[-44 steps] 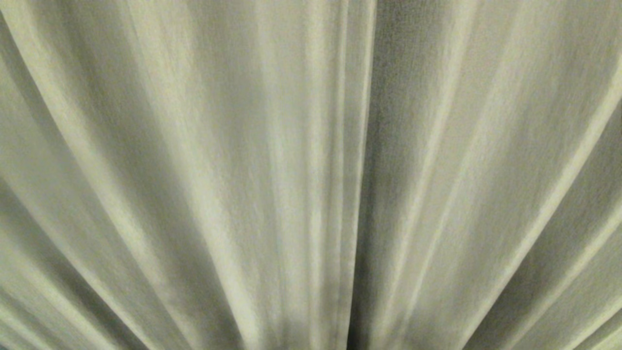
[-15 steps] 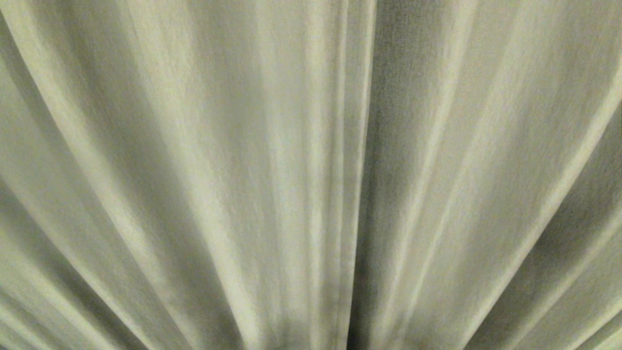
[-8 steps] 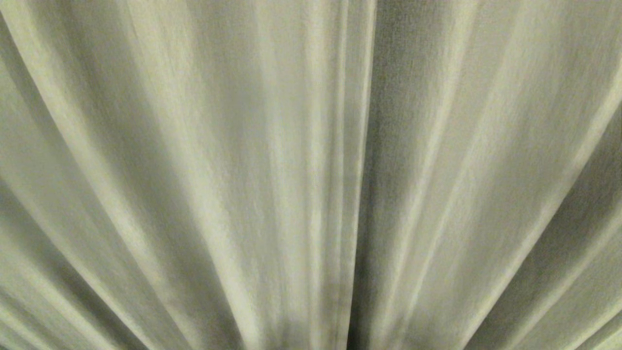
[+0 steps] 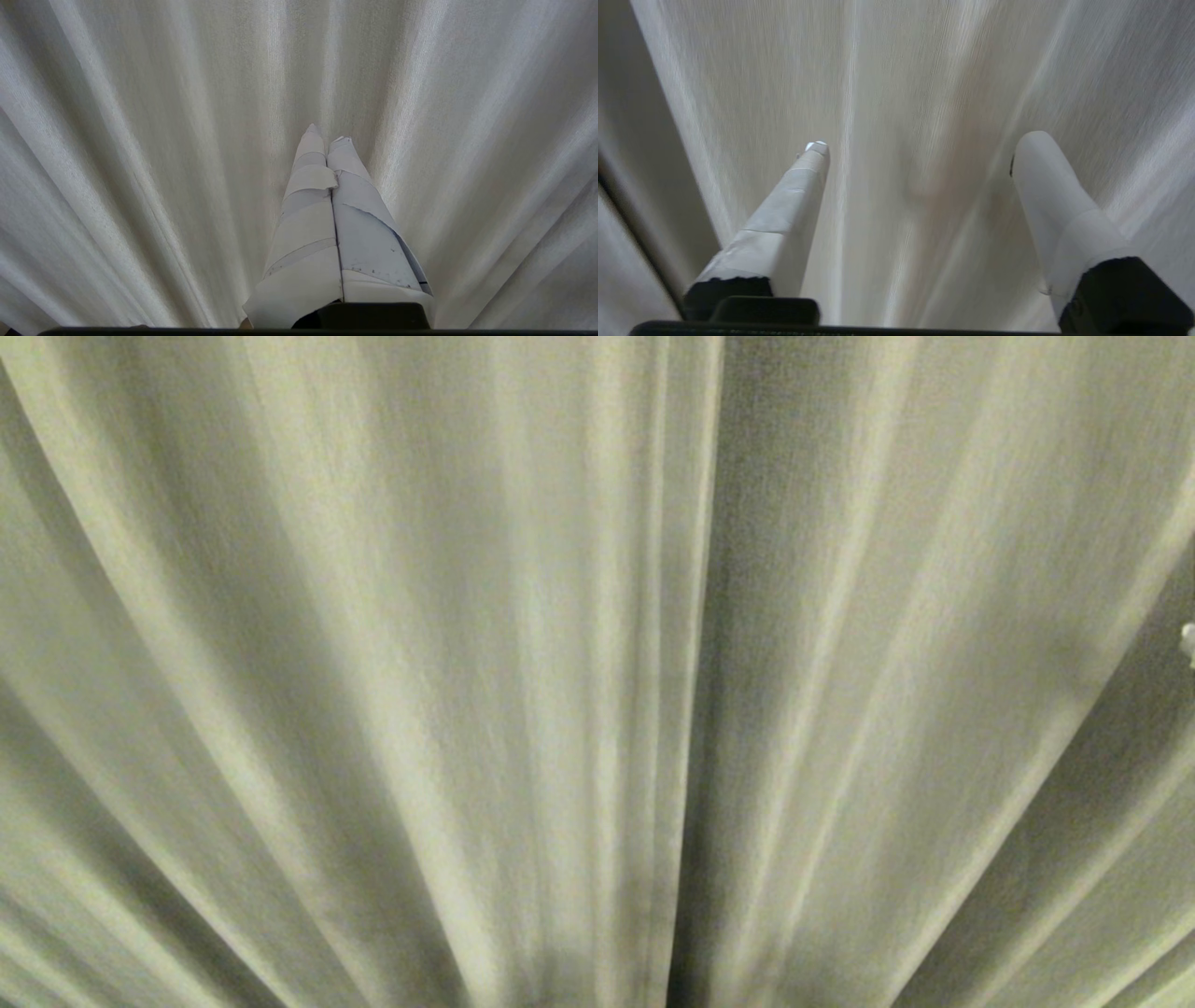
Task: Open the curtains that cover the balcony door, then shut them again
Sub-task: Pull the outer curtains open on both sides
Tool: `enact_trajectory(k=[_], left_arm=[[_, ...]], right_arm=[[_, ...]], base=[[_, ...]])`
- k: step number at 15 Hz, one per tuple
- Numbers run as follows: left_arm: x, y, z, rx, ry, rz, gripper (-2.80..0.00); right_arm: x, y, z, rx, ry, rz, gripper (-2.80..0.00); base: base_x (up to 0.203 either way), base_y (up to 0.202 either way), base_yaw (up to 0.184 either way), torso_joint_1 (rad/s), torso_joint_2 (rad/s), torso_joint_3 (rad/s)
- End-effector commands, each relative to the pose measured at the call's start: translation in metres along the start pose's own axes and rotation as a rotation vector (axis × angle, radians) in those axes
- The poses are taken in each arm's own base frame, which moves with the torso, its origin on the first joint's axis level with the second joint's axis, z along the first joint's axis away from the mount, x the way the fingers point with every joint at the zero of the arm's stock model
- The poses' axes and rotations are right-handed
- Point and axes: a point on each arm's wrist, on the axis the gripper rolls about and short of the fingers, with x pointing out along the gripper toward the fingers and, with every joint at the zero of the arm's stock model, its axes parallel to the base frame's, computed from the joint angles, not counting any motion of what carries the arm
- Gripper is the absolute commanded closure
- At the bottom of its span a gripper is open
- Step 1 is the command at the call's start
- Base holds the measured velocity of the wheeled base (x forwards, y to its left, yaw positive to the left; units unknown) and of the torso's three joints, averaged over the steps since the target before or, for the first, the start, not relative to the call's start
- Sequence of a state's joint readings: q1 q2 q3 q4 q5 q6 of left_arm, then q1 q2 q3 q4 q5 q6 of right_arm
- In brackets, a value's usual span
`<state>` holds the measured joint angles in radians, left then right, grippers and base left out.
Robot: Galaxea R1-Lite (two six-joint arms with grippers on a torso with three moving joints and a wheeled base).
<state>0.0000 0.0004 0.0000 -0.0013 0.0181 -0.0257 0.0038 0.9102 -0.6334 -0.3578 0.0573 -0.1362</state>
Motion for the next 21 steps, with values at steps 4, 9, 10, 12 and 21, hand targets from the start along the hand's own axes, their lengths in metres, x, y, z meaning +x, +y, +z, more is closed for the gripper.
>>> enact_trajectory(k=[4, 9, 10, 12, 21], left_arm=[[0.0, 0.0, 0.0, 0.0, -0.001, 0.0, 0.0], [0.0, 0.0, 0.0, 0.0, -0.001, 0.0, 0.0], [0.0, 0.0, 0.0, 0.0, -0.001, 0.0, 0.0], [0.0, 0.0, 0.0, 0.0, -0.001, 0.0, 0.0], [0.0, 0.0, 0.0, 0.0, -0.001, 0.0, 0.0]], right_arm=[[0.013, -0.006, 0.003, -0.018, -0.071, -0.056, -2.8], [0.052, -0.016, 0.01, -0.025, -0.056, -0.082, -2.8], [0.064, -0.018, 0.013, -0.023, -0.057, -0.08, -2.8], [0.089, -0.021, 0.017, -0.016, -0.061, -0.077, -2.8], [0.17, -0.033, 0.026, 0.02, -0.076, -0.075, -2.8]], base=[[0.0, 0.0, 0.0, 0.0, 0.0, 0.0], [0.0, 0.0, 0.0, 0.0, 0.0, 0.0], [0.0, 0.0, 0.0, 0.0, 0.0, 0.0], [0.0, 0.0, 0.0, 0.0, 0.0, 0.0], [0.0, 0.0, 0.0, 0.0, 0.0, 0.0]])
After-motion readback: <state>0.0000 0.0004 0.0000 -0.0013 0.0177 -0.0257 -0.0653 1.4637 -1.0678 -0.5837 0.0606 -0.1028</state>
